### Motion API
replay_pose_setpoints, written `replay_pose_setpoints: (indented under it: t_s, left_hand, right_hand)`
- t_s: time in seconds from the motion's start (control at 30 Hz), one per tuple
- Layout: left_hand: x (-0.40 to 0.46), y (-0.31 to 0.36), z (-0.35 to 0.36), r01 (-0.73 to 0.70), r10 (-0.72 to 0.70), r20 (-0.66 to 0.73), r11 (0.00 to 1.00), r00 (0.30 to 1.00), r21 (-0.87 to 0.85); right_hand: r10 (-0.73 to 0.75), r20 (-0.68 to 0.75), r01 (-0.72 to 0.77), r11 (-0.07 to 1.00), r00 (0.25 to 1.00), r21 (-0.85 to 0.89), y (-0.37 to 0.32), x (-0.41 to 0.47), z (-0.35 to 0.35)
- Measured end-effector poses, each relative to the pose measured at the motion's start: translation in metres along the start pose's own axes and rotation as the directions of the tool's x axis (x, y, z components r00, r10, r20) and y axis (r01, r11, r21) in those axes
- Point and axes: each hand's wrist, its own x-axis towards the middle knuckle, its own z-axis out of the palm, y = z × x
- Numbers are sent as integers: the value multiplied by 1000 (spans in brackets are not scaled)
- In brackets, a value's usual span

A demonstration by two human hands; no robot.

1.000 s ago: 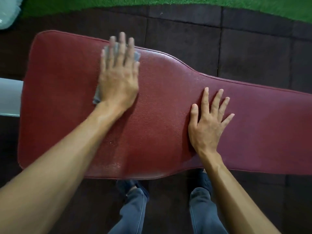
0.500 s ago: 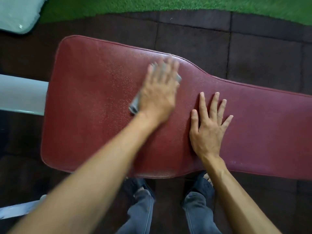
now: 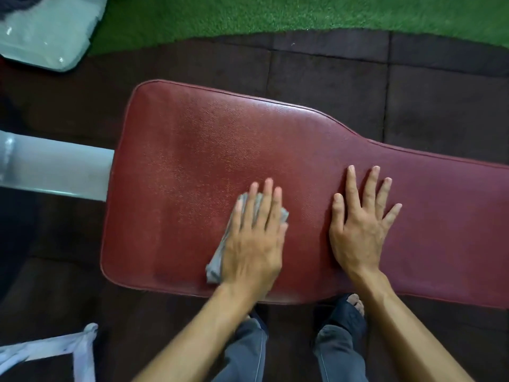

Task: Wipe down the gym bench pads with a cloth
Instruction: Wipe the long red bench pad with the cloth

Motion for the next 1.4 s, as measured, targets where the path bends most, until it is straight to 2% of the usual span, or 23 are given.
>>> replay_pose_setpoints:
  t_s: [0.1, 0.2, 0.3, 0.37, 0.43, 0.53, 0.6, 0.7, 0.77, 0.83, 0.9, 1.0, 1.1, 1.2, 1.33, 1.4]
  left_hand:
    - [80, -42, -14, -52, 54, -29, 997, 998, 64]
    - [121, -113, -38, 93, -87, -80, 993, 993, 76]
    - [89, -167, -60, 244, -239, -89, 969, 967, 49]
    - [42, -163, -63, 303, -300, -68, 953, 951, 31]
    - [-12, -131, -51, 276, -277, -7, 958, 961, 81]
    - [-52, -73, -30, 107, -112, 76, 992, 991, 71]
    - [-27, -57, -21, 39, -40, 60, 999, 997, 17]
    - [60, -78, -23, -83, 84, -14, 995, 996, 45]
    - [116, -113, -38, -50, 53, -31, 995, 998, 83]
    - [146, -150, -55, 53, -50, -58, 997, 997, 54]
    - [142, -178, -66, 97, -94, -68, 994, 993, 44]
    - [89, -193, -71, 162, -159, -85, 986, 984, 37]
    - [10, -163, -59, 282, -282, -9, 959, 959, 23]
    - [-41, -88, -31, 207, -208, 47, 978, 977, 37]
    - [-5, -12, -6, 161, -163, -23, 984, 986, -80]
    - [38, -1, -2, 59, -62, -29, 994, 998, -91]
  right_hand:
    - [31, -4, -31, 999, 999, 18, -5, -1, 0]
    - [-34, 21, 34, 999, 999, 7, -29, -2, 3]
    - [-148, 50, 149, 988, 988, -34, -70, 2, 13]
    - [-157, 51, 160, 986, 986, -44, -94, 5, 20]
    - [-137, 43, 140, 989, 990, -51, -106, 6, 24]
    - [-146, 35, 148, 987, 989, -59, -102, 2, 25]
    - [-182, 40, 184, 982, 982, -50, -99, -2, 24]
    - [-183, 17, 184, 981, 983, -55, -98, -5, 24]
    - [-177, 12, 177, 983, 984, -41, -99, -5, 24]
    - [-172, 11, 172, 985, 985, -27, -100, -5, 25]
    - [-174, 13, 175, 984, 985, -27, -100, -5, 25]
    - [-179, 20, 180, 984, 984, -14, -99, -5, 23]
    - [-186, 33, 186, 982, 982, 14, -99, -5, 22]
    - [-200, 65, 197, 979, 978, 43, -89, -9, 16]
    - [-121, 83, 120, 993, 989, 22, -42, -18, 0]
    - [-91, 92, 93, 995, 992, -18, -15, -18, -8]
